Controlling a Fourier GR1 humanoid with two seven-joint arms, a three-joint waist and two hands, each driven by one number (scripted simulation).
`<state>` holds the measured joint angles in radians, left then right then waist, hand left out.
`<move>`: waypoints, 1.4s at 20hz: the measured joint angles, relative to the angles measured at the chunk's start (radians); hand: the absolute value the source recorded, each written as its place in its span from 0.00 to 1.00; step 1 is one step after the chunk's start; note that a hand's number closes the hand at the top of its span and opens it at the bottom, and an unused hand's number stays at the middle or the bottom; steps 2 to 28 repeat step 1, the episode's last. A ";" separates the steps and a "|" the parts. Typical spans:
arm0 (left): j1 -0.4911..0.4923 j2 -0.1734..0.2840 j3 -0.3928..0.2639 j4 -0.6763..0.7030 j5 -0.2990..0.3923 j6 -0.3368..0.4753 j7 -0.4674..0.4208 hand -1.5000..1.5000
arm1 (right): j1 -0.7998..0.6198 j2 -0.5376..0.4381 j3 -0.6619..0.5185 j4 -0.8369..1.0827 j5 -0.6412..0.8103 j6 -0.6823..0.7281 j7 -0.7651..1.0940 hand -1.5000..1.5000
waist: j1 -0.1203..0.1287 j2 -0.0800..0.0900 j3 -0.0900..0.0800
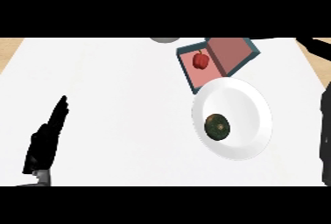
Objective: Pick the bell pepper from the plate and place it in the cardboard box
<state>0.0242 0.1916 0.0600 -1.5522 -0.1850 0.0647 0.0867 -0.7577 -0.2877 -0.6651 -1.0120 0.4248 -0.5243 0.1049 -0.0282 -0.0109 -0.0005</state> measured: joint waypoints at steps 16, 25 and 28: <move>-0.003 0.003 0.003 0.001 0.004 -0.006 -0.001 0.50 | 0.039 -0.012 -0.003 -0.038 -0.020 0.032 0.004 0.00 | 0.002 0.001 0.000; -0.003 0.003 0.003 0.001 0.004 -0.006 -0.001 0.50 | 0.039 -0.012 -0.003 -0.038 -0.020 0.032 0.004 0.00 | 0.002 0.001 0.000; -0.003 0.003 0.003 0.001 0.004 -0.006 -0.001 0.50 | 0.039 -0.012 -0.003 -0.038 -0.020 0.032 0.004 0.00 | 0.002 0.001 0.000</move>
